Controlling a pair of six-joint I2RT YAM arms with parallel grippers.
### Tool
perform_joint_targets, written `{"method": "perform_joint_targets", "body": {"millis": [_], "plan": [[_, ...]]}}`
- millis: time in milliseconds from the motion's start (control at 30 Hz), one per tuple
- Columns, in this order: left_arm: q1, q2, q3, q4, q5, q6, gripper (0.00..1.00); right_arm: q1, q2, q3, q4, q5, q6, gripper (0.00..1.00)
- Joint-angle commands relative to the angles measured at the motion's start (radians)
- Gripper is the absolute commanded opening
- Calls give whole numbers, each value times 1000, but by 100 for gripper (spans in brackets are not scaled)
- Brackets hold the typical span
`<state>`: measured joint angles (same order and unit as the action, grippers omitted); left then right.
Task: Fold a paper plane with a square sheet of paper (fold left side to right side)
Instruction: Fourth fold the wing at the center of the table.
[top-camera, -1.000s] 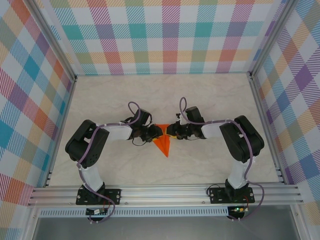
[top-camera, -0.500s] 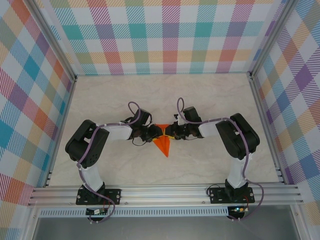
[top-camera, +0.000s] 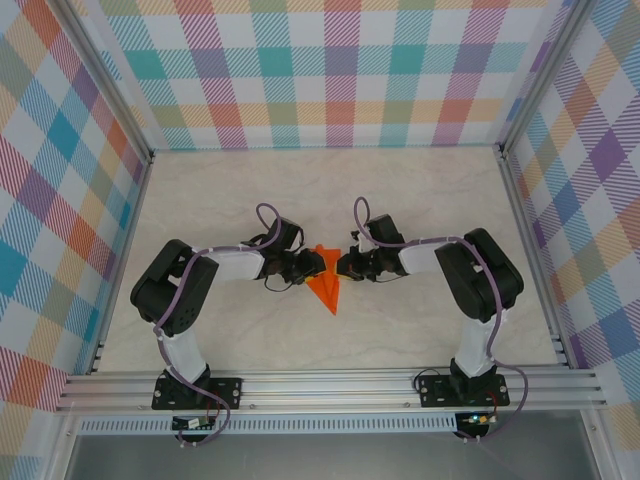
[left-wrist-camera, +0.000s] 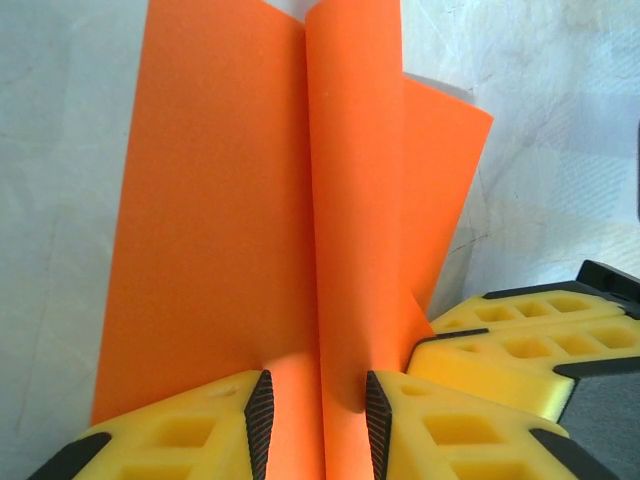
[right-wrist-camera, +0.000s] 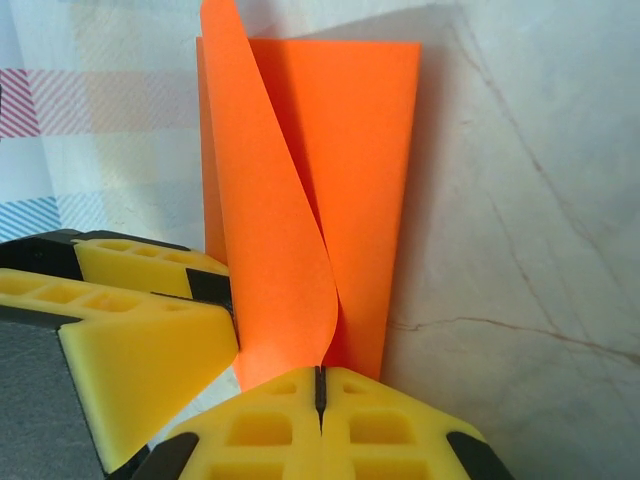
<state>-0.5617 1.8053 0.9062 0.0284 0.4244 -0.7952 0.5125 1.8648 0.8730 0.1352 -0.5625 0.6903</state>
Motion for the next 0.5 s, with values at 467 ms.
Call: {"method": "perform_joint_targets", "body": {"millis": [467], "plan": [[-15,-12,5,-44,-18,20,33,8,-13,46,-80,32,-71,3]]}}
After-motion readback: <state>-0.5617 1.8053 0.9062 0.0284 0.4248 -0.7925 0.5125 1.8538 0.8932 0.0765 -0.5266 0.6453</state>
